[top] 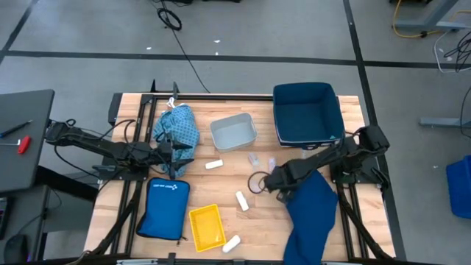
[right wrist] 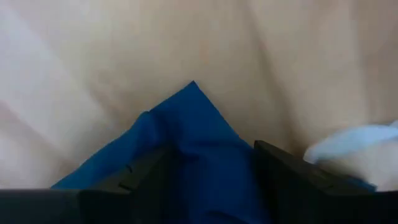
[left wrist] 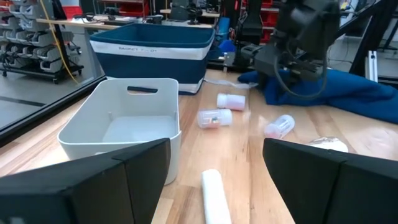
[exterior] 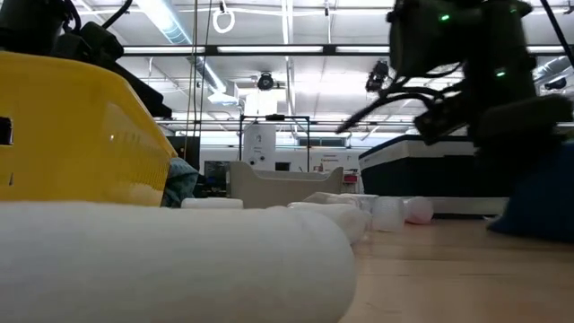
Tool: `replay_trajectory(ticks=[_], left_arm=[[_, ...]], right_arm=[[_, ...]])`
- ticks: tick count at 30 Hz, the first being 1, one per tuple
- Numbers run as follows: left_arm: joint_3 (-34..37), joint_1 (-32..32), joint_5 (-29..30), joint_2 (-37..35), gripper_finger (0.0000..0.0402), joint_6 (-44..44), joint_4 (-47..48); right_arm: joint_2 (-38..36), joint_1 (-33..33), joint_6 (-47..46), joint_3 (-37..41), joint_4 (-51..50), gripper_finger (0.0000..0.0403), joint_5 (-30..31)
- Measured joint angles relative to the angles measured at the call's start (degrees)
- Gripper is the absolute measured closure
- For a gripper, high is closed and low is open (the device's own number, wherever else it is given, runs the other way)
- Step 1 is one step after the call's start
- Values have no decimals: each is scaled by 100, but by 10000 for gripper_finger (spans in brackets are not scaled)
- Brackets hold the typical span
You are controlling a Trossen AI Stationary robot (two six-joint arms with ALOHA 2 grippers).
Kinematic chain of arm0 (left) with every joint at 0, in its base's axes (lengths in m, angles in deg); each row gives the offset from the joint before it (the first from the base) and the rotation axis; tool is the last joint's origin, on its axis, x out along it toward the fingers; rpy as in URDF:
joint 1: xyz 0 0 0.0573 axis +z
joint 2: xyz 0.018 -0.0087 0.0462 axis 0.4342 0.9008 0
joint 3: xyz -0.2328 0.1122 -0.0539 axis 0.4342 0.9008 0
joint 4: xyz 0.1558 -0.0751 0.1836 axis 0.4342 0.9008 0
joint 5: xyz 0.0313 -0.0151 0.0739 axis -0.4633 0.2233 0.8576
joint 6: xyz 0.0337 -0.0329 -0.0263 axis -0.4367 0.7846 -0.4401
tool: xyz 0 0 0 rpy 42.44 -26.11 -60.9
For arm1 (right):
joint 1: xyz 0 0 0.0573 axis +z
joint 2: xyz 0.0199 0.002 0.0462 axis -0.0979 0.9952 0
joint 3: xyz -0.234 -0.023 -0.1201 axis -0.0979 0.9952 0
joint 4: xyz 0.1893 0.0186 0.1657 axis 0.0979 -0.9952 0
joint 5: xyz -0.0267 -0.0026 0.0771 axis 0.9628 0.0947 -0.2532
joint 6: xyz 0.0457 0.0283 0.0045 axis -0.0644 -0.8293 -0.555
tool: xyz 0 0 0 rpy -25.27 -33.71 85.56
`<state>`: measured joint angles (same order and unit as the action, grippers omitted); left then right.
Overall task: Pick & place medical supplies in basket/bin
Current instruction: Put the white pill bottle into the white bin
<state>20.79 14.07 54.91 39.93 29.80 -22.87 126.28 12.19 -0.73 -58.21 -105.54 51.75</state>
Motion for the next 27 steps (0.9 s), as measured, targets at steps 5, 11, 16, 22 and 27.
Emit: replay_trajectory(ticks=[5, 11, 16, 22, 27], left_arm=[[0, 0, -26, 0, 141, -40, -16], [-1, 1, -91, 0, 141, -63, -120], [0, 0, -154, 0, 141, -67, -169], [-1, 0, -154, 0, 141, -72, -186], [-1, 0, -154, 0, 141, -74, -190]], right_arm=[[-77, 318, -390, 0, 177, 165, 231], [-117, 190, -151, 0, 738, 165, 870], [-138, -95, 188, 0, 1073, 165, 1146], [-138, -505, 376, 0, 1160, 165, 1518], [-138, -827, 485, 0, 1387, 165, 1785]])
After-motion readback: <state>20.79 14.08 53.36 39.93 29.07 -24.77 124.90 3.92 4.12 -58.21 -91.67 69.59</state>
